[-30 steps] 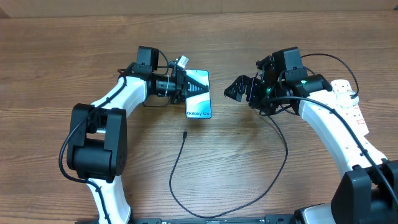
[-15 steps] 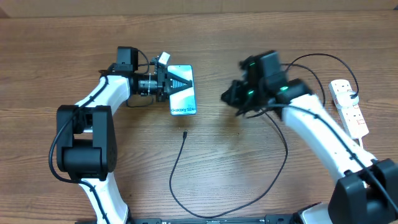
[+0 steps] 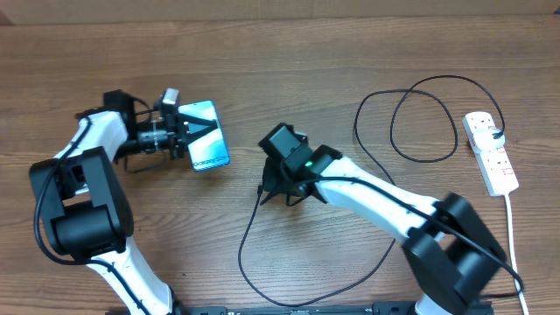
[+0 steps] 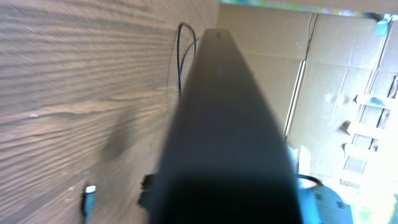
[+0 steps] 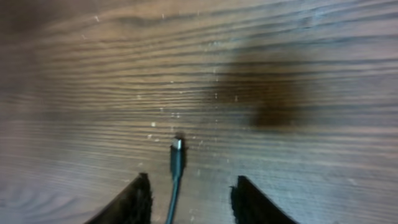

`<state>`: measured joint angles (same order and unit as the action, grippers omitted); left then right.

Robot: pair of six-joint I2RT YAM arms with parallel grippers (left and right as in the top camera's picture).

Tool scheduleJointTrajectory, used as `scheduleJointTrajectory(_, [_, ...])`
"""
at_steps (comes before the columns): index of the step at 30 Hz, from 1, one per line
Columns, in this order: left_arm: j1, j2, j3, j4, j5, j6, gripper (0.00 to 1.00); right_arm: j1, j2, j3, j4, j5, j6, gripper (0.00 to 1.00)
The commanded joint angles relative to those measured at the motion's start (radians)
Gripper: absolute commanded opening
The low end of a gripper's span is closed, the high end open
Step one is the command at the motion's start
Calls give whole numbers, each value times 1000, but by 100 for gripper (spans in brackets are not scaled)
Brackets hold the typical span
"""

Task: Plug charger to phone and switch on socket
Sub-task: 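Move the right gripper down over the black cable connector on the table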

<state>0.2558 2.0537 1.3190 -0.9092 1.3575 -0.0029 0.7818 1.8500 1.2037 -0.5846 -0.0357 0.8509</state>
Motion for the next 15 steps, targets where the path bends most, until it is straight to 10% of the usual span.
scheduleJointTrajectory(1, [5,-30,9,-10,6,112,4,20,59,-6,44,35,40,44])
scheduleJointTrajectory(15, [5,-30,9,2,-7,112,4,71,146,-6,49,-2,70,39])
